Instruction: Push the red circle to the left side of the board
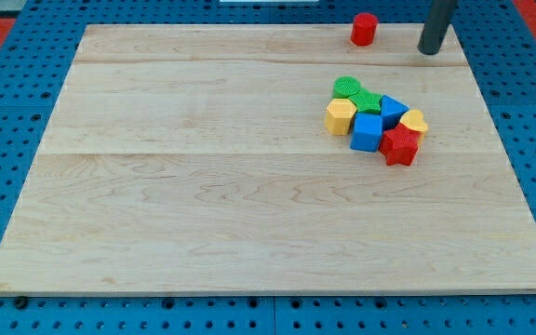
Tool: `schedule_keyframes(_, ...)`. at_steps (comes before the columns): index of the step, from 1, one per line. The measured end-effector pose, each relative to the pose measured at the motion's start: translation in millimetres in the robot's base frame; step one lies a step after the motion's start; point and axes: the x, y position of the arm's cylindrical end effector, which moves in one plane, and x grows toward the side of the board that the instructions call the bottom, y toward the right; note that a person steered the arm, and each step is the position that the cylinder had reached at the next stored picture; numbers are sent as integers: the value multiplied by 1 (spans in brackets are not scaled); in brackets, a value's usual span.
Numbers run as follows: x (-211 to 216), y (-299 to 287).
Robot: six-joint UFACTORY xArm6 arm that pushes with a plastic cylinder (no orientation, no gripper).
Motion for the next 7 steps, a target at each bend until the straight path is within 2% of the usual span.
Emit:
schedule_keyframes(2, -46, -3)
schedule_keyframes(5, -50, -21)
schedule_keyframes(6, -49, -77)
schedule_keyframes(7, -49, -107)
